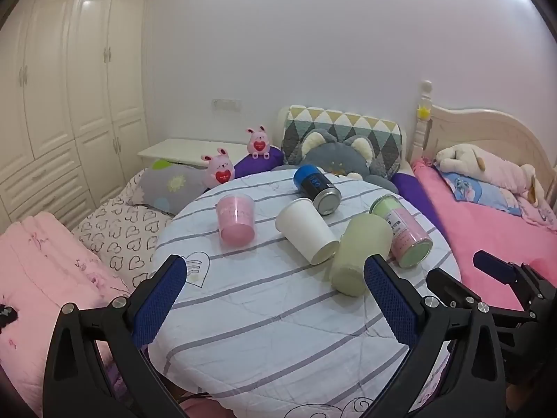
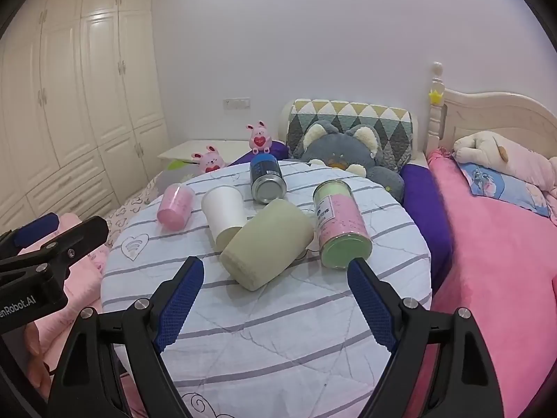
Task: Flip cup upright
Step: 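Move the left tool toward the white paper cup lying on its side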
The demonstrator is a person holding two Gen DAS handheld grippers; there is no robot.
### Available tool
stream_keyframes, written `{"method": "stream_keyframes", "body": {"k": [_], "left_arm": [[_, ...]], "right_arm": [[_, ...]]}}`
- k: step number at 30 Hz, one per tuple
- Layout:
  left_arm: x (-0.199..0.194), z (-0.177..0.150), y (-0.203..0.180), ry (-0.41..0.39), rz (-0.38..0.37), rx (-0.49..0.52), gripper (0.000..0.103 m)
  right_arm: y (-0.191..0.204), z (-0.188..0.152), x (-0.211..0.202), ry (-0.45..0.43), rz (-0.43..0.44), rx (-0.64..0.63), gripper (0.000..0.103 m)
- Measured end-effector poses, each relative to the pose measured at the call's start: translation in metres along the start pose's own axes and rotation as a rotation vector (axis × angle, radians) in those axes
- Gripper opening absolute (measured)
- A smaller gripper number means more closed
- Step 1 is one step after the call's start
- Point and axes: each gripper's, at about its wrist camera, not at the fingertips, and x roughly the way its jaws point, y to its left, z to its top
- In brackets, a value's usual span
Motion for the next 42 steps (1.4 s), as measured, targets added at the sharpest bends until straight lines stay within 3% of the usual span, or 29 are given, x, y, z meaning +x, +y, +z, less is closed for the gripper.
{"method": "stream_keyframes", "body": {"k": [42], "left_arm": [[0.024,0.003,0.016,0.048,0.007,-0.029,0.103]], "right_arm": [[0.012,0.003,0.020,0.048,0.011,-0.027,0.086]]}}
